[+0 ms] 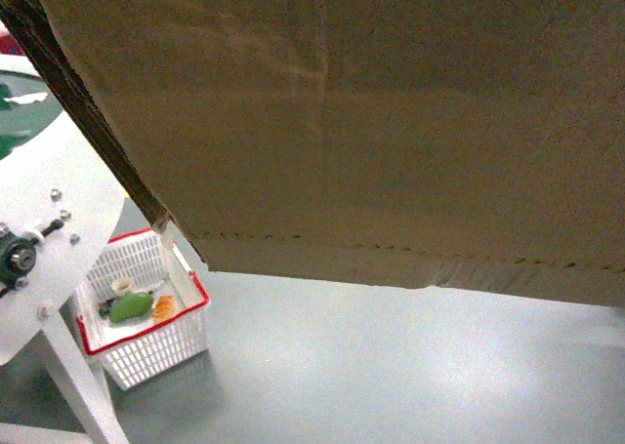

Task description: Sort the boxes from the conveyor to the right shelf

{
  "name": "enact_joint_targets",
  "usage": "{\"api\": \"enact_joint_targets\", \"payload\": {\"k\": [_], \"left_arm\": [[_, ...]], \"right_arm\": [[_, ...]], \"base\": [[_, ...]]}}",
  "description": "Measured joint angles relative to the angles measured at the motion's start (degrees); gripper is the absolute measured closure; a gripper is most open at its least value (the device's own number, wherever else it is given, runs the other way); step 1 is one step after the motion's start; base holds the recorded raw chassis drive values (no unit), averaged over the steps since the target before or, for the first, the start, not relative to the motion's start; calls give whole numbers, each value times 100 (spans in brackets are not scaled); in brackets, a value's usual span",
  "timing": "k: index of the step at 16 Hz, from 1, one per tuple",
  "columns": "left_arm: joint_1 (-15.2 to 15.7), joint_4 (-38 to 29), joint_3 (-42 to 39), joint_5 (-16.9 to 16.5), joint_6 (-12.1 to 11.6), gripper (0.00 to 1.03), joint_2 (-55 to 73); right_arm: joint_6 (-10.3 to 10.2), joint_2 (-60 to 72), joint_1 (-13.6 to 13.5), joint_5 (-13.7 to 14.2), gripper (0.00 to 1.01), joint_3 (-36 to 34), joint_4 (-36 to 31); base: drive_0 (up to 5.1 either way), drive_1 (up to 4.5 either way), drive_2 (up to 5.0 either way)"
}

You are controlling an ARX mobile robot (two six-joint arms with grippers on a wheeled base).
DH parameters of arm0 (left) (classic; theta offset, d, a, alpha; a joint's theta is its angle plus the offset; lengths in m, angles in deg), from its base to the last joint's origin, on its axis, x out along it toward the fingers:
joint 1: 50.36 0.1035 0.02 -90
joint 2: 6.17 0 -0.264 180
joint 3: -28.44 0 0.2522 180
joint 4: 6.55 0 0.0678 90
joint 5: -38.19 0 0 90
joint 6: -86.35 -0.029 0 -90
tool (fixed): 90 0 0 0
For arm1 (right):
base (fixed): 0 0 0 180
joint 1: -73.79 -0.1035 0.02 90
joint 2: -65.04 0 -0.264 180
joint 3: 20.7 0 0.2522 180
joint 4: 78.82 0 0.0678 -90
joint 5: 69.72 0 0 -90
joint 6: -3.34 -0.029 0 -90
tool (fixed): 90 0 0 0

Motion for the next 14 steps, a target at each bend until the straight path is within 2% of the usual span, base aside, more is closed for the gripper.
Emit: {"api": "enact_joint_targets", "payload": {"k": [14], "left_arm": [[0, 0, 0, 0, 0, 100, 2]], "right_arm": [[2, 0, 0, 2, 98, 0, 0]], "base": [[-161, -161, -161]]}}
